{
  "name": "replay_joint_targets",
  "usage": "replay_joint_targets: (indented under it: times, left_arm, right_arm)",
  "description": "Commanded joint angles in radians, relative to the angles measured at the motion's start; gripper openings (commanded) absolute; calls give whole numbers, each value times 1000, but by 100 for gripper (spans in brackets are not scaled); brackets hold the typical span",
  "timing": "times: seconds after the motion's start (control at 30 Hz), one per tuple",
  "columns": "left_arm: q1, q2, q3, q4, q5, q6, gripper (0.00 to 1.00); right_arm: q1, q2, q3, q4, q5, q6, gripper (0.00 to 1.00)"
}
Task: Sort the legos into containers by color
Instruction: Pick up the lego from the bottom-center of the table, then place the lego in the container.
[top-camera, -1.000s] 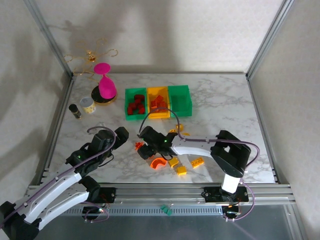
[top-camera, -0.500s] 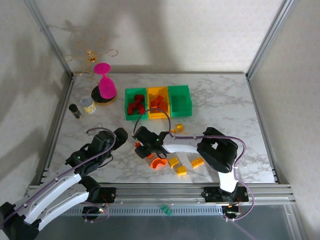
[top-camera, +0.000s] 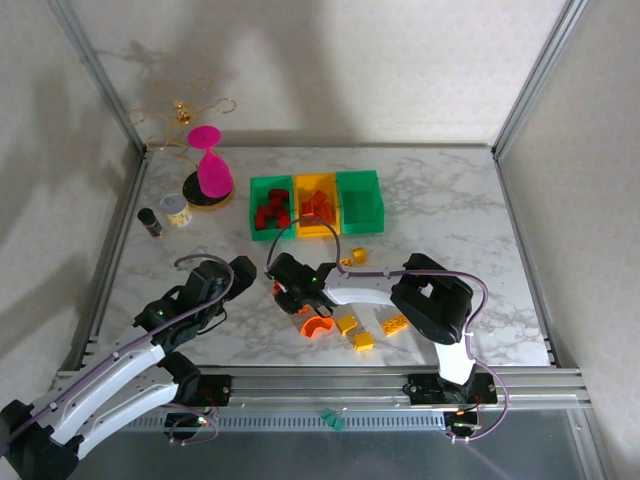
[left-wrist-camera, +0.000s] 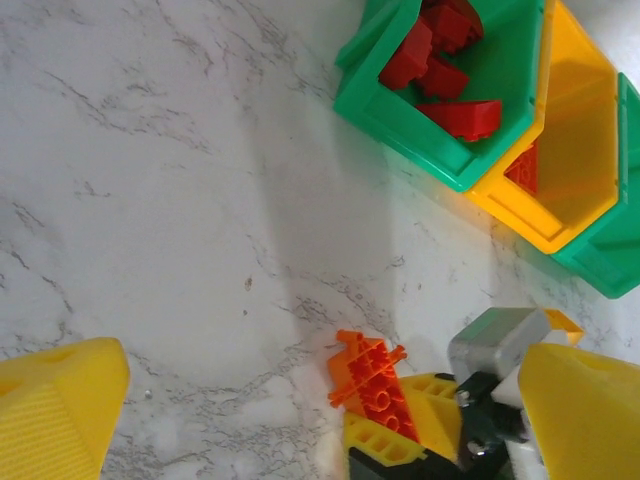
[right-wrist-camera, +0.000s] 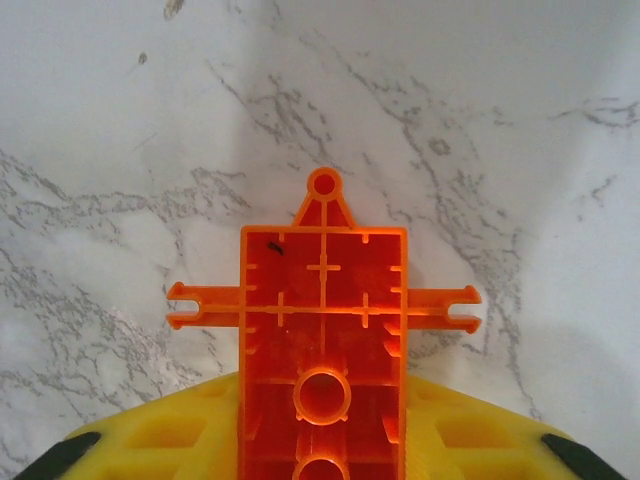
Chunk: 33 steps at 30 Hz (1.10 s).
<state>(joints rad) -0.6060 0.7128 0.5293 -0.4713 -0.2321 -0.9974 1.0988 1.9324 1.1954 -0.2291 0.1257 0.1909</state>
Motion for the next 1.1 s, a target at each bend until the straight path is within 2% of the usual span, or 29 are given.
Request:
replay_joint_targets:
  times: [0.0,0.2,0.37,0.57,0.73,0.83,1.07]
  left_arm:
    - [10,12,43,3,-10,7,100]
    - [9,68,84,45,2,45,100]
    - [9,144,129,101,26,75,100]
    - [9,227,164,181,61,110,100]
    - [9,291,194,233,83,123,100]
    - [9,317,205,258,91,127,100]
    - [9,357,232,255,100,144,100]
  right_arm:
    - [-48,-87,24,-16,-21,25,34]
    - [-153,-156,70,-23,-24,46,34]
    - [-251,-134,162,-18,21,65,35]
    - [-349,3,318,-1,73,15,35]
    - [-433,142,481,-14,46,6,35]
    - [-449,214,567,-19,66,-11,36]
    - [-468,312,693,-74,103,-32,50]
